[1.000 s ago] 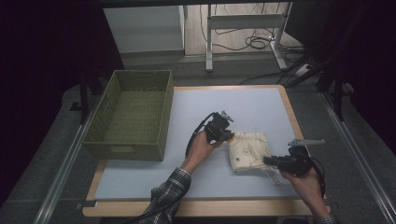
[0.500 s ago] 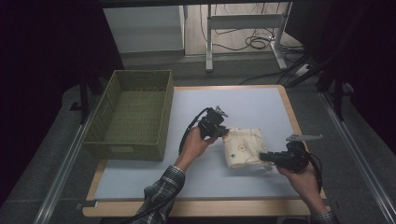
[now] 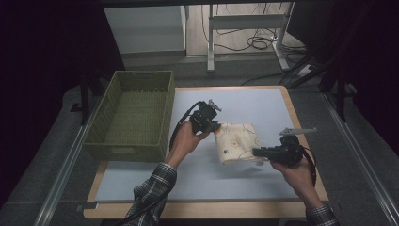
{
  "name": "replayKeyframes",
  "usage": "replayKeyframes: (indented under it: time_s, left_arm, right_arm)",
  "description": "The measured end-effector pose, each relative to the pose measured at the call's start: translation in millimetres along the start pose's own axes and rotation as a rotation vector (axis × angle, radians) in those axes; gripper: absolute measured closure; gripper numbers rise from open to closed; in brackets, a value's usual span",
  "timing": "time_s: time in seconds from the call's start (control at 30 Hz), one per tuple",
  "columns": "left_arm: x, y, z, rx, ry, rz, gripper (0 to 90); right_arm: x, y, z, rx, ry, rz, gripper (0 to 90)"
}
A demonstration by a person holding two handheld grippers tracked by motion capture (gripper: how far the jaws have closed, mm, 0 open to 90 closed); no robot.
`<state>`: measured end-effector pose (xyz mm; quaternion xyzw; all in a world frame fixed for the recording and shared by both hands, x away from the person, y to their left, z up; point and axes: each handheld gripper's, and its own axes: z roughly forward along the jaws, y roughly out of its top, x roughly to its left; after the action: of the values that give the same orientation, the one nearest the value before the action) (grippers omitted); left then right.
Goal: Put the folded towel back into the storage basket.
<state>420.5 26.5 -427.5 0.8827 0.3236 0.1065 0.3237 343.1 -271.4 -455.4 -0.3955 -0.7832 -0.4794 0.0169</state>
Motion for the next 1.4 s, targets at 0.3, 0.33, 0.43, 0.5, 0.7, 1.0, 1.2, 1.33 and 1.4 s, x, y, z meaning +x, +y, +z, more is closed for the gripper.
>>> replayKeyframes:
  time_s: [0.3, 0.33, 0.43, 0.5, 0.7, 1.0, 1.2, 1.33, 1.4]
  left_arm:
    - [10.7, -0.1, -31.4, 0.014, 0.042, -0.015, 86.2]
    - [11.8, -1.0, -34.6, 0.015, 0.047, -0.016, 86.3]
    - [16.0, -4.1, -43.7, 0.016, 0.064, -0.020, 86.3]
    - [19.4, -6.4, -49.5, 0.018, 0.075, -0.021, 86.3]
    - [30.8, -14.6, -64.8, 0.016, 0.103, -0.036, 86.2]
    - [44.2, -22.5, -84.8, 0.000, 0.144, -0.052, 86.0]
    - [52.4, -25.9, -97.5, -0.012, 0.168, -0.061, 86.0]
    - [58.9, -28.2, -105.6, -0.016, 0.184, -0.067, 85.9]
    - [62.9, -29.5, -110.1, -0.016, 0.190, -0.073, 85.9]
  right_arm:
    - [11.1, 18.0, 12.2, -0.008, 0.026, -0.013, 82.3]
    - [12.3, 19.9, 14.3, -0.007, 0.029, -0.015, 82.3]
    - [15.9, 25.5, 21.7, -0.003, 0.039, -0.020, 82.3]
    - [19.0, 29.4, 26.9, 0.001, 0.045, -0.024, 82.3]
    - [28.4, 41.7, 42.2, 0.006, 0.062, -0.041, 82.3]
    - [41.4, 59.6, 62.1, 0.017, 0.079, -0.058, 82.3]
    - [46.6, 71.2, 71.2, 0.013, 0.094, -0.059, 82.3]
    - [50.0, 80.7, 76.6, 0.007, 0.104, -0.060, 82.3]
    - [53.1, 85.7, 79.7, 0.005, 0.107, -0.064, 82.2]
